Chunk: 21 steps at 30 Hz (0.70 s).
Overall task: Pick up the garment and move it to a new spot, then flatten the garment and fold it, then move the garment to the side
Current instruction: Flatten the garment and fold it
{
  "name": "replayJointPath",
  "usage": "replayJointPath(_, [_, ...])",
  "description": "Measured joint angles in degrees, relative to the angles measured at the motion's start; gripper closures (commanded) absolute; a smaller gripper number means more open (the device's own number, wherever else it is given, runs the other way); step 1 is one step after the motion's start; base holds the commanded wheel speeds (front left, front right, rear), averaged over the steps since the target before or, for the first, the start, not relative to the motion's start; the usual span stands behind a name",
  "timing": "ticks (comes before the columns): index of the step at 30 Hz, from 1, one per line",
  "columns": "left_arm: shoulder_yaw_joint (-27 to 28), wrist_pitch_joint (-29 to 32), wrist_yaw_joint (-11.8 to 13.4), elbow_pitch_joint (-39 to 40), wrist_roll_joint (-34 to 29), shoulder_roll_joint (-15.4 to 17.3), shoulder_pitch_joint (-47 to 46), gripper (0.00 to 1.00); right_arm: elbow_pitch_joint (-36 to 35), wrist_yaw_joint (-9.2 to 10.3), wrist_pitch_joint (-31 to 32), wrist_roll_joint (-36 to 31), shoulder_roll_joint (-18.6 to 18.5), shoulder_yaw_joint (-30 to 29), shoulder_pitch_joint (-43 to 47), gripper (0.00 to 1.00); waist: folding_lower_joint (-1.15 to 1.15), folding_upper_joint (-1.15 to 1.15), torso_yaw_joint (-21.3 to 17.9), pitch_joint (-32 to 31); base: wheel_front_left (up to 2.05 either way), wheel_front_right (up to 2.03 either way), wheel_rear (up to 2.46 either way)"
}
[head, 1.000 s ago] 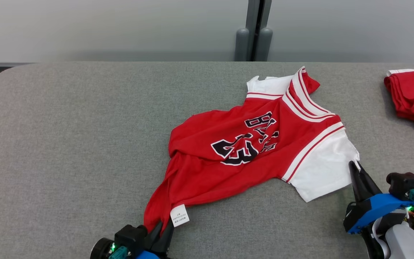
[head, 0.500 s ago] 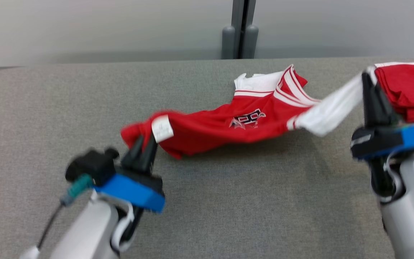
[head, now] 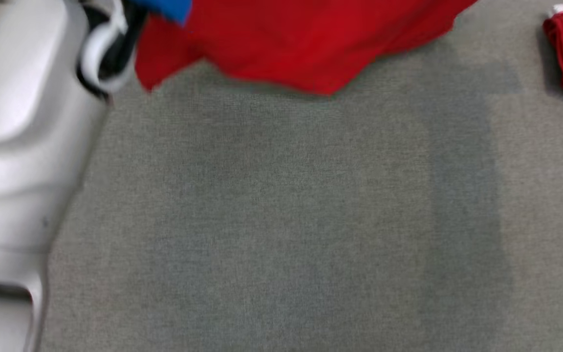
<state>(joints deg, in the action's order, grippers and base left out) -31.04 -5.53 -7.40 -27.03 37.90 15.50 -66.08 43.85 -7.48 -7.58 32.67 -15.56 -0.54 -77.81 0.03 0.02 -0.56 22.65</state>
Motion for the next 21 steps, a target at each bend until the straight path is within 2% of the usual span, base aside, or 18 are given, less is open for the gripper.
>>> replayJointPath(6, [-0.4,-0.6,0.0,-10.2,4.0,-1.1,-18.1,1.00,9.0,0.00,-1.1,-4.9,-1.0,-0.4,-19.0,1.00,0.00,0.00,0.5,5.4,0.00,0.00,0.00])
replayJointPath(11, [-1.9,-3.3,0.0,-16.3,5.9,-1.6,-28.0,1.00,14.1,0.00,-3.6,-6.8,0.2,0.8,-28.9,1.00,-0.02,0.00,0.1,7.7,0.00,0.00,0.00])
replayJointPath(15, [-4.5,-5.5,0.0,-19.1,7.7,-2.0,-30.8,1.00,15.8,0.00,-5.4,-6.9,1.7,2.9,-32.5,1.00,-0.02,0.00,-0.1,8.2,0.00,0.00,0.00])
replayJointPath(21, [-10.2,-7.2,0.0,-20.5,10.7,-0.9,-28.9,1.00,16.5,0.00,-6.6,-4.8,3.4,7.9,-29.8,1.00,-0.03,-0.01,0.0,8.3,0.00,0.00,0.00])
